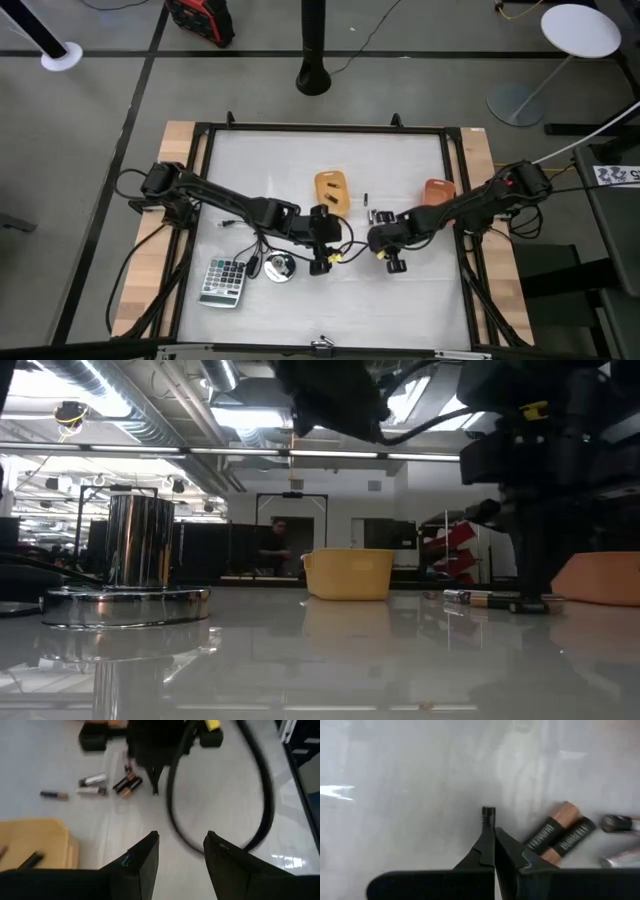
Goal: Sort batteries
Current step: Put the black battery into the yellow bin
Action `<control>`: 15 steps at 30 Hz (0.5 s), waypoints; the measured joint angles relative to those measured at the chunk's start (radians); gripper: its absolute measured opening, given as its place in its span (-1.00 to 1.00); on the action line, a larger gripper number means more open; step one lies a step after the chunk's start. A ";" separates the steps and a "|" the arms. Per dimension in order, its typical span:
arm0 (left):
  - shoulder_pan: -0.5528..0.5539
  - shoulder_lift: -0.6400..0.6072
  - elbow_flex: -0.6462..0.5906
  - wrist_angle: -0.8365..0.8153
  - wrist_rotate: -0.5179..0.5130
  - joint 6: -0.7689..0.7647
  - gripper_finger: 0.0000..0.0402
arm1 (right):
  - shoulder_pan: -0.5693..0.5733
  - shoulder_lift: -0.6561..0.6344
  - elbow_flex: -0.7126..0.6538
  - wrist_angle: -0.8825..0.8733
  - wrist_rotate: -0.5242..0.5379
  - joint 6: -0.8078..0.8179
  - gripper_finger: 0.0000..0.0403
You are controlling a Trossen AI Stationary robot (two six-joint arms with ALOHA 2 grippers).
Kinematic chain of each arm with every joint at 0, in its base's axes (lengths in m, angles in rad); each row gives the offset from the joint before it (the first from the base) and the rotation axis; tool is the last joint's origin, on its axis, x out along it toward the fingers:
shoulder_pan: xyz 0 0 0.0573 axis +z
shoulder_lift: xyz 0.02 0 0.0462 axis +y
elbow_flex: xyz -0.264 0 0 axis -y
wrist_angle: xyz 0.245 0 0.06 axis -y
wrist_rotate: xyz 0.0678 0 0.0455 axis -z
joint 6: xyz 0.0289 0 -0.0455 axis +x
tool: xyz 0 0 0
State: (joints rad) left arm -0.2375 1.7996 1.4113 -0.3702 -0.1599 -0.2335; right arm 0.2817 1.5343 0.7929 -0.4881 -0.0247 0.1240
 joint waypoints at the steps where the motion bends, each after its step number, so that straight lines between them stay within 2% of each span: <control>1: -0.002 0.006 0.000 0.001 0.000 0.004 -0.28 | -0.003 0.004 0.000 0.001 -0.019 0.003 -1.00; 6: -0.005 0.020 -0.001 -0.011 0.000 0.002 -0.28 | -0.001 0.047 -0.001 0.018 -0.055 0.008 -0.97; 12: -0.005 0.023 0.000 0.007 0.000 0.003 -0.28 | -0.001 0.057 0.015 0.002 -0.074 0.030 -0.65; 15: -0.005 0.038 -0.002 0.070 0.000 -0.023 -0.28 | -0.001 0.057 0.049 -0.055 -0.073 0.037 -0.56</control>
State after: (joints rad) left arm -0.2420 1.8378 1.4094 -0.3000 -0.1604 -0.2566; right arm 0.2810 1.5913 0.8419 -0.5430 -0.0975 0.1608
